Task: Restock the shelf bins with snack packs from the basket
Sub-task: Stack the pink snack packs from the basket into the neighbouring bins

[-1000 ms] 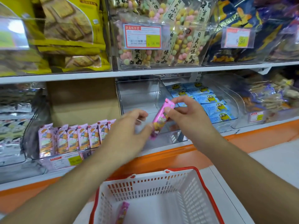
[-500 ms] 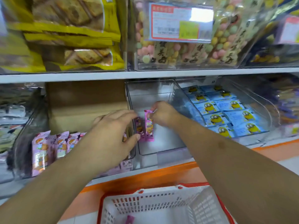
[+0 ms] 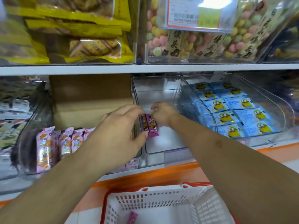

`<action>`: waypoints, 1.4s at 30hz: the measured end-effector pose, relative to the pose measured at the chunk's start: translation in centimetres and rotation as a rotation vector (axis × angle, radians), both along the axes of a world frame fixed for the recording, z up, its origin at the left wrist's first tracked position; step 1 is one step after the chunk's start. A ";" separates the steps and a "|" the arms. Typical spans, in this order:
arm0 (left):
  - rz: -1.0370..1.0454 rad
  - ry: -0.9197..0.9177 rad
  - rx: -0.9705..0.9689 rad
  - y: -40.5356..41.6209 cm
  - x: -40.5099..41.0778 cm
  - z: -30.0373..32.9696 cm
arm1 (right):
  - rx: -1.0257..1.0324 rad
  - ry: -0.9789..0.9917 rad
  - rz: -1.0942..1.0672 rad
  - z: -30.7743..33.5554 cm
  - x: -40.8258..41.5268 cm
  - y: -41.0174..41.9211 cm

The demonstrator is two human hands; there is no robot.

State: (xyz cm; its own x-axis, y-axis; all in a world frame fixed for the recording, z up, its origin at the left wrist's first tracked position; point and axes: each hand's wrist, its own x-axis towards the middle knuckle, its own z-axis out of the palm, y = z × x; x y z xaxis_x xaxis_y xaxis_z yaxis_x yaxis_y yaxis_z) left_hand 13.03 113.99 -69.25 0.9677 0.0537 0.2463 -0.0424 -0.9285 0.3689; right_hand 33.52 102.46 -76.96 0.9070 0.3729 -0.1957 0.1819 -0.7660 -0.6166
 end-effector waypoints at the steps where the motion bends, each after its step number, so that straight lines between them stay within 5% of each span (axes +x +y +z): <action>1: 0.000 0.004 0.004 0.0 0.0 0.0 | -0.024 -0.009 0.019 0.3 -0.3 -0.3; 7: 0.017 0.034 0.040 -0.6 -0.1 0.1 | -0.048 -0.104 0.090 3.0 -4.2 -3.6; 13: -0.076 -0.039 -0.032 -3.0 -2.8 1.2 | 0.287 -0.226 0.089 6.3 -11.1 -8.5; 19: -0.160 0.112 -0.106 -5.8 -7.8 1.0 | 0.443 -0.242 0.141 7.0 -18.9 -12.9; 24: -0.187 0.434 0.002 -7.0 -10.1 -6.5 | 0.184 -0.136 0.200 -1.0 -22.7 -15.4; 32: 0.216 0.721 0.001 -4.3 -17.1 -20.8 | -0.197 0.369 0.183 -15.3 -27.1 -17.3; 36: 0.206 0.707 -0.091 -4.2 -17.9 -23.4 | -0.232 0.482 0.267 -20.8 -28.7 -15.0; 42: 0.199 0.709 0.014 -4.1 -18.0 -25.3 | -0.407 0.489 0.440 -28.1 -30.2 -10.4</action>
State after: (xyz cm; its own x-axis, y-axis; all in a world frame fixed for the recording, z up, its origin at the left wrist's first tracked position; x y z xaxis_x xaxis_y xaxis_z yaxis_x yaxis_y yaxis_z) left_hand -4.97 109.87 -94.59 0.8669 0.2465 -0.4333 0.3718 -0.8987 0.2327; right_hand 3.36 92.03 -105.02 0.4667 0.4919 -0.7350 0.3014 -0.8698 -0.3907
